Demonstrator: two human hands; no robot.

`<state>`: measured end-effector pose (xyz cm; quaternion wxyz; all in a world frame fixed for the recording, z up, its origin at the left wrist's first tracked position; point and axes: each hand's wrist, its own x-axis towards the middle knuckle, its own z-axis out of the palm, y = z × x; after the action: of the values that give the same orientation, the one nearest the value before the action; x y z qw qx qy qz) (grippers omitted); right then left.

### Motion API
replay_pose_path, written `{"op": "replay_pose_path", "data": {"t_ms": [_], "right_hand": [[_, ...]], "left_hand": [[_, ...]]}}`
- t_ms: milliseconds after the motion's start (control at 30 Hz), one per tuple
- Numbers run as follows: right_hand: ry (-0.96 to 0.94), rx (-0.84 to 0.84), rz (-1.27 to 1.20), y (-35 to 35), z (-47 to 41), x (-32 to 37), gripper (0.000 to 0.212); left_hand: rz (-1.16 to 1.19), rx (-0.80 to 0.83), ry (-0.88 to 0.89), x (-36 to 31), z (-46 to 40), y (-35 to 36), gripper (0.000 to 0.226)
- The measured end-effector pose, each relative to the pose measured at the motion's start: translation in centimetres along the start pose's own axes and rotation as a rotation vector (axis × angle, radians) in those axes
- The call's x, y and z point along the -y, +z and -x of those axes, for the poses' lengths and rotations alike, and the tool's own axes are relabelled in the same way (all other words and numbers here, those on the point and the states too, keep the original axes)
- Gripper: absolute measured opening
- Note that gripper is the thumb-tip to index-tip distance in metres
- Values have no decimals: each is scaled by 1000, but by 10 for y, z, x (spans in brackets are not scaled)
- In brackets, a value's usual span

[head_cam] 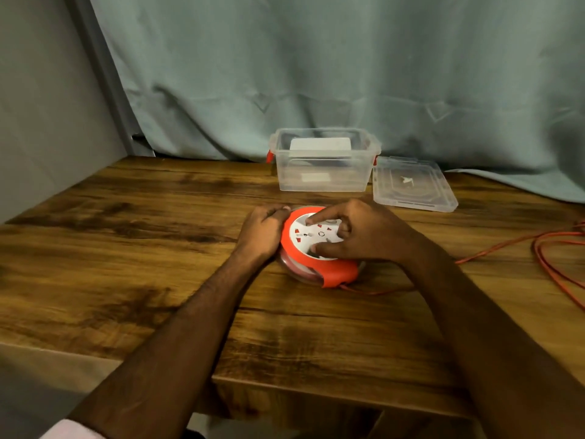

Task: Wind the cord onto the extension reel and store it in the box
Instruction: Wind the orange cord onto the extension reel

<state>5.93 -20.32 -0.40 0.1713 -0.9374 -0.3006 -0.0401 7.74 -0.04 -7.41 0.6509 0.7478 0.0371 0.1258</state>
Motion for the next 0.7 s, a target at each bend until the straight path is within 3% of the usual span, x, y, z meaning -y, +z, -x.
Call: {"op": "replay_pose_path", "data": {"t_ms": [167,333,600,700], "right_hand": [[-61,-54,119,-2,-5,6,58],[-74,-100,337,-8,-28,10,70],[281,-246,296,9,-49,15,63],[312,-224,276,9,-42,14,60]], "left_hand": [[8,-18,36,2,-2,1,29],[1,-94,71,6,-11,0,30],[-57,-129,82,9,-17,1,34],[-62,-129,100,8,-16,2,36]]}}
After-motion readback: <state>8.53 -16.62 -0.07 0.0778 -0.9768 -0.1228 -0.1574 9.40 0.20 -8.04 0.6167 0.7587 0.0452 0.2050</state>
